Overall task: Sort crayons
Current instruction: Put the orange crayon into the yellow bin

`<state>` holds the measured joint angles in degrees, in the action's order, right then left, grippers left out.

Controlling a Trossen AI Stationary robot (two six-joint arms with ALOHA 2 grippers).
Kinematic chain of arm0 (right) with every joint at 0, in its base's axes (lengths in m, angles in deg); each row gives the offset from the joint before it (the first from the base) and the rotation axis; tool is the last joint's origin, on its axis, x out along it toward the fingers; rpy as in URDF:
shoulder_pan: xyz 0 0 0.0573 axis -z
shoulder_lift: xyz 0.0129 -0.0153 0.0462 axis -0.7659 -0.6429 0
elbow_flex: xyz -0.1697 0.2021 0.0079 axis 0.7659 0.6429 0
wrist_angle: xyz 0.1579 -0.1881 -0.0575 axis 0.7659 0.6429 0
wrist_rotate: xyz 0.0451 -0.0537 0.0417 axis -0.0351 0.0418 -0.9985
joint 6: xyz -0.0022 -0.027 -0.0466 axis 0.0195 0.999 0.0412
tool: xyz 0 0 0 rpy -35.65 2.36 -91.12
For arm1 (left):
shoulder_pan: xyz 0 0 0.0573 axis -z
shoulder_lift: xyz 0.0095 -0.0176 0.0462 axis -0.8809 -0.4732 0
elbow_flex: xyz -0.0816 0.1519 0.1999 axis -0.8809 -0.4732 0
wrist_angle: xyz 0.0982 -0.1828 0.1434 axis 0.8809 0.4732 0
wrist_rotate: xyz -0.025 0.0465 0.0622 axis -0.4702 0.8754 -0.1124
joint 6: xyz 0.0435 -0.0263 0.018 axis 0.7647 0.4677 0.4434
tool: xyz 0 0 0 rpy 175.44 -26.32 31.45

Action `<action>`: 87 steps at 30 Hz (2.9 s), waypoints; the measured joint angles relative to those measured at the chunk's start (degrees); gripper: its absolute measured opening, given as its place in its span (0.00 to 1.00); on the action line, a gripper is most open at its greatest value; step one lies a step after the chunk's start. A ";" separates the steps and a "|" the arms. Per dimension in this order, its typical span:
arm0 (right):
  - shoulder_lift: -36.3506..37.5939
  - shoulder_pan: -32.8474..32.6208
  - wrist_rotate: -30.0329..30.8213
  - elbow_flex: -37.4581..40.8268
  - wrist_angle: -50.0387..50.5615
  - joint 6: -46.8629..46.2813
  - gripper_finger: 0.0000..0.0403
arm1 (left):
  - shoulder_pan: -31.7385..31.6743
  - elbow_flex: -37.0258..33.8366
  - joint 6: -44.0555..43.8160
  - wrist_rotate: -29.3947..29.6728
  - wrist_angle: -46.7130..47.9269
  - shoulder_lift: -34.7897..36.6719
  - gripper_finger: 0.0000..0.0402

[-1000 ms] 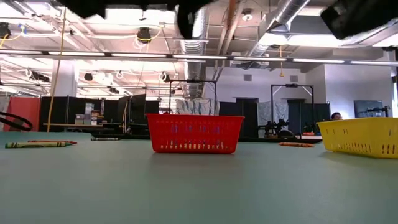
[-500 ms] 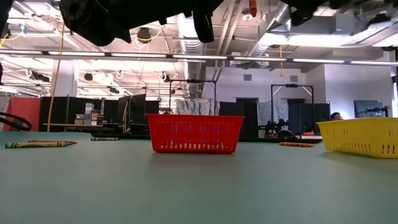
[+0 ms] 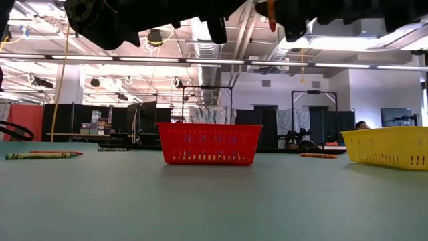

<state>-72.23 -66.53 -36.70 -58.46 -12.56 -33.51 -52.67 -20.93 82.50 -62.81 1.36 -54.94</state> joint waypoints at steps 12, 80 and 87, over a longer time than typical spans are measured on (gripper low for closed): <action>-1.94 2.82 0.16 0.02 -0.79 0.39 0.23 | -0.16 0.03 7.38 2.52 3.25 0.00 0.04; -13.61 -37.36 4.54 -13.64 53.51 -37.28 0.23 | 5.72 0.04 -9.37 24.02 70.41 17.84 0.39; -19.54 -38.43 2.75 -13.64 49.98 -38.65 0.23 | 5.72 0.04 -11.37 23.76 70.38 17.84 0.39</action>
<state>-91.77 -104.96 -33.95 -72.10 37.42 -72.16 -46.95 -20.88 71.14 -39.05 71.74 -37.10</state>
